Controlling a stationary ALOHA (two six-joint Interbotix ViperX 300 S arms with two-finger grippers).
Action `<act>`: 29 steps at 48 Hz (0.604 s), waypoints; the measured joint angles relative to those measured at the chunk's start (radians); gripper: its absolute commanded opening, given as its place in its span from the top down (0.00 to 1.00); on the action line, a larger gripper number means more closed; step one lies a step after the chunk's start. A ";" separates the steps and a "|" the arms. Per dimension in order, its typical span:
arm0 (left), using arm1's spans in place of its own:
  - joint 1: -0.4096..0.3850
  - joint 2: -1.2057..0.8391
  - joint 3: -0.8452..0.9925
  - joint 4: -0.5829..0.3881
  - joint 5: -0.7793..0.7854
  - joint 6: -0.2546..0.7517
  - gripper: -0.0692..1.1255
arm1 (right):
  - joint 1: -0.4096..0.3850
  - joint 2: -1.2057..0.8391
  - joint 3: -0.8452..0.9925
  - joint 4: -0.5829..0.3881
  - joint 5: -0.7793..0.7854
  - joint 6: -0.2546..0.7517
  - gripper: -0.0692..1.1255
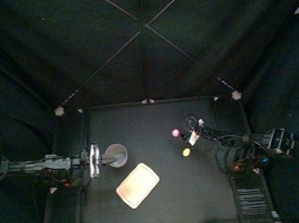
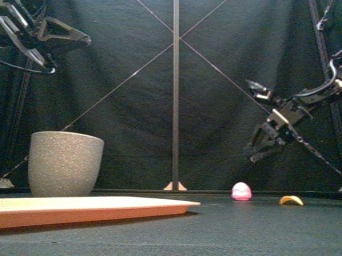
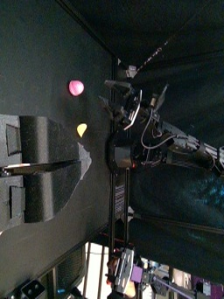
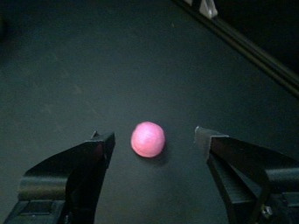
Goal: Pick the pink ball then place it in the grey bowl
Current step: Pick the pink ball
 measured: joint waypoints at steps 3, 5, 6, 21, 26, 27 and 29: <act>0.006 0.000 0.003 0.000 0.000 0.000 0.92 | 0.000 0.049 -0.023 -0.008 0.003 -0.003 0.06; 0.008 -0.002 0.003 0.000 0.000 0.000 0.92 | 0.000 0.080 -0.040 -0.009 0.009 0.003 0.06; 0.011 0.000 0.005 0.000 0.000 0.000 0.92 | 0.000 0.095 -0.049 -0.011 0.015 0.002 0.06; 0.021 0.000 0.015 0.000 0.000 0.000 0.92 | 0.015 0.250 -0.152 -0.014 0.137 -0.008 0.10; 0.023 0.000 0.023 -0.003 0.000 -0.002 0.92 | 0.017 0.256 -0.163 -0.020 0.156 -0.009 0.20; 0.023 0.000 0.025 -0.005 0.000 -0.002 0.92 | 0.017 0.256 -0.164 -0.021 0.158 -0.008 0.23; 0.023 0.000 0.028 -0.008 0.000 -0.002 0.92 | 0.018 0.256 -0.166 -0.023 0.160 -0.006 0.31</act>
